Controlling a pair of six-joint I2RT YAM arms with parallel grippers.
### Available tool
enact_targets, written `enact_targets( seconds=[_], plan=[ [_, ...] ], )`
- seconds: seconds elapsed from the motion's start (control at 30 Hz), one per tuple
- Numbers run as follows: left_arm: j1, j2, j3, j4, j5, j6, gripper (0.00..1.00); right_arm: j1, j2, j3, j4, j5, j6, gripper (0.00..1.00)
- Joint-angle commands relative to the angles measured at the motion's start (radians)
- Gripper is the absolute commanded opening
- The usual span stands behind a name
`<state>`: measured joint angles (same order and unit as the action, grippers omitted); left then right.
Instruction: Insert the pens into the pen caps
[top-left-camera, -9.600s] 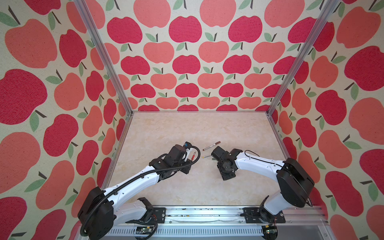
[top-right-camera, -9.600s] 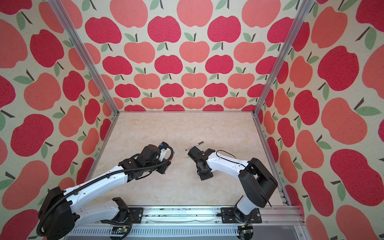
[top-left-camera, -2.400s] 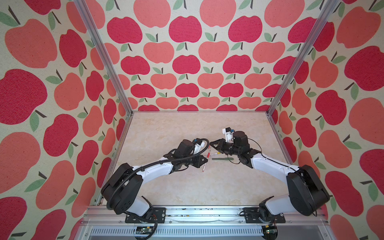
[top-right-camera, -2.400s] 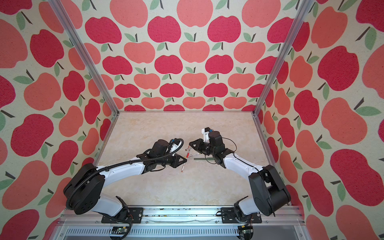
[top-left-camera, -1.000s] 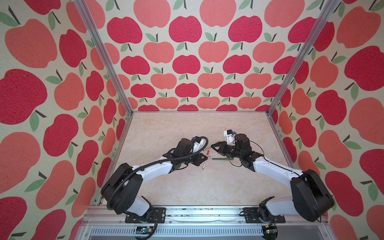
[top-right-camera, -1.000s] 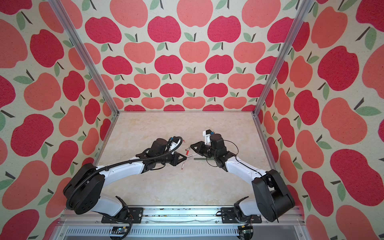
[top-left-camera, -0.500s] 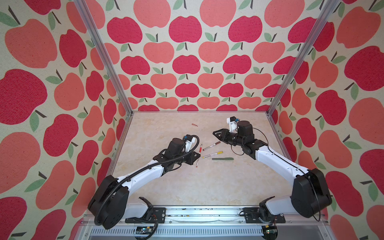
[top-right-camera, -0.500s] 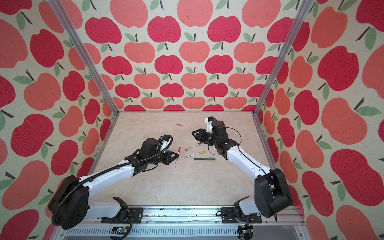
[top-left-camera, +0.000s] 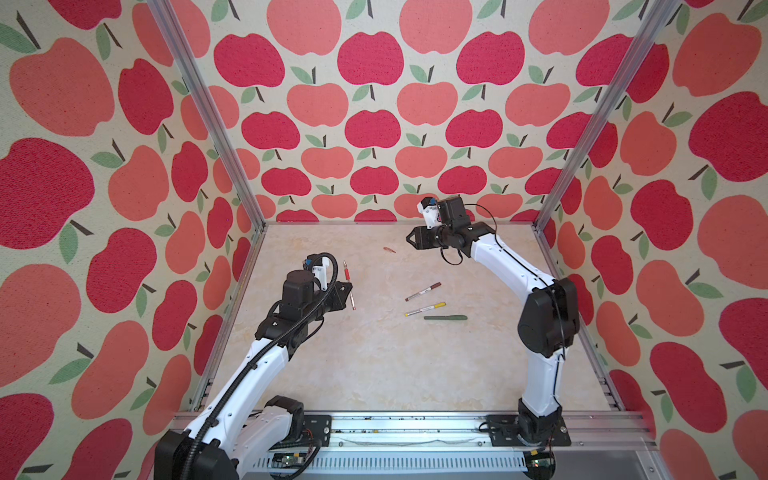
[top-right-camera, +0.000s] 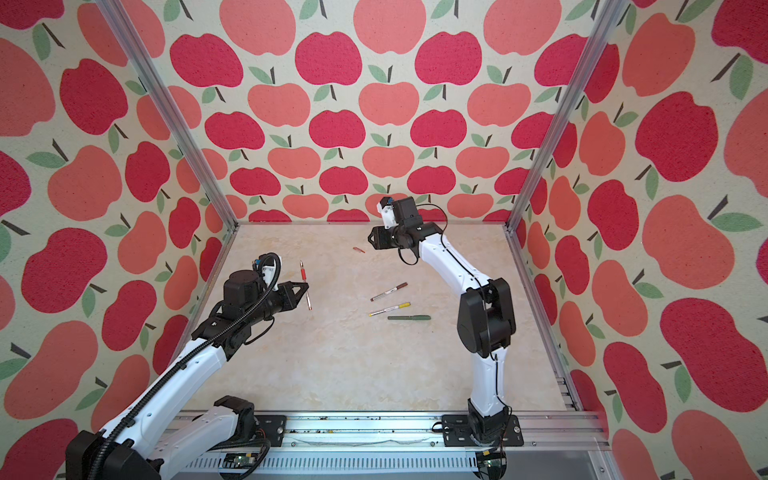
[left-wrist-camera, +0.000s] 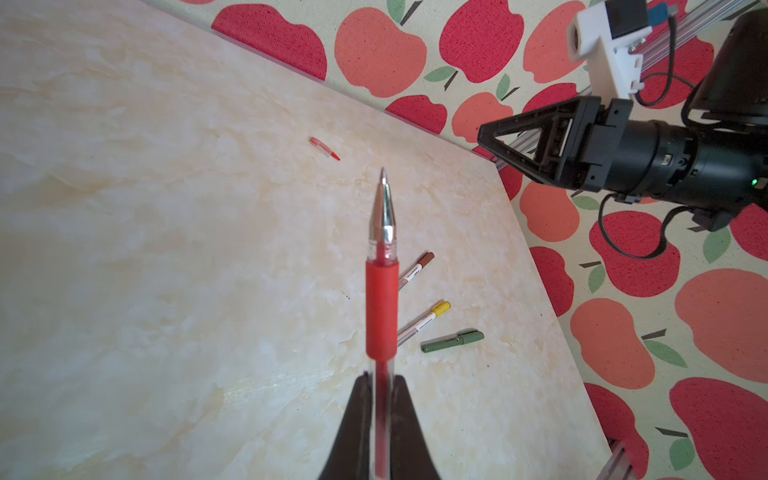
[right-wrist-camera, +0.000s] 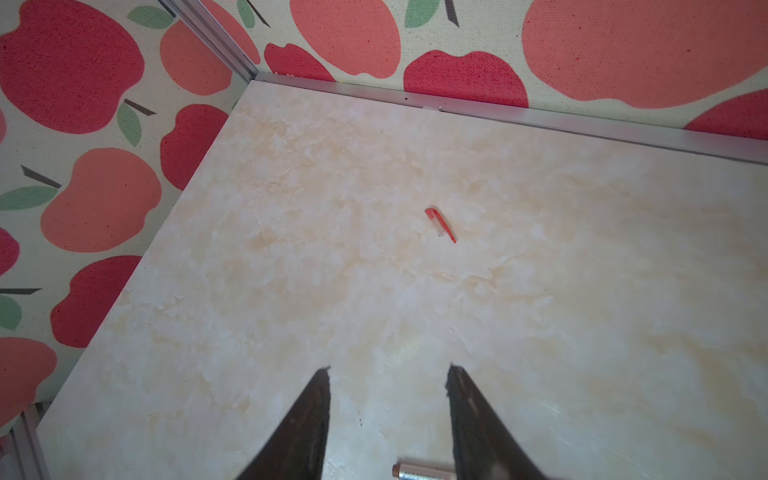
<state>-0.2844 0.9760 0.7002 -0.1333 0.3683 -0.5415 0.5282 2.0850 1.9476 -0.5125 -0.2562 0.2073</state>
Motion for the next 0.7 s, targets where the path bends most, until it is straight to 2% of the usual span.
enact_targets(
  seconds=[0.0,0.13,0.23,0.5,0.67],
  plan=[
    [0.003,0.006,-0.027,-0.029,0.042,-0.059,0.00,0.005,0.189,0.266,-0.334,-0.063,-0.184,0.50],
    [0.005,0.011,-0.043,-0.026,0.058,-0.066,0.00,0.021,0.381,0.537,-0.457,-0.019,-0.235,0.56],
    [0.007,0.019,-0.054,-0.016,0.071,-0.069,0.00,0.026,0.465,0.641,-0.453,-0.015,-0.246,0.60],
    [0.006,0.073,-0.079,0.055,0.099,-0.083,0.00,0.031,0.545,0.597,-0.204,-0.066,-0.124,0.66],
    [0.006,0.107,-0.079,0.100,0.127,-0.086,0.00,0.027,0.641,0.688,-0.167,-0.097,-0.036,0.67]
  ],
)
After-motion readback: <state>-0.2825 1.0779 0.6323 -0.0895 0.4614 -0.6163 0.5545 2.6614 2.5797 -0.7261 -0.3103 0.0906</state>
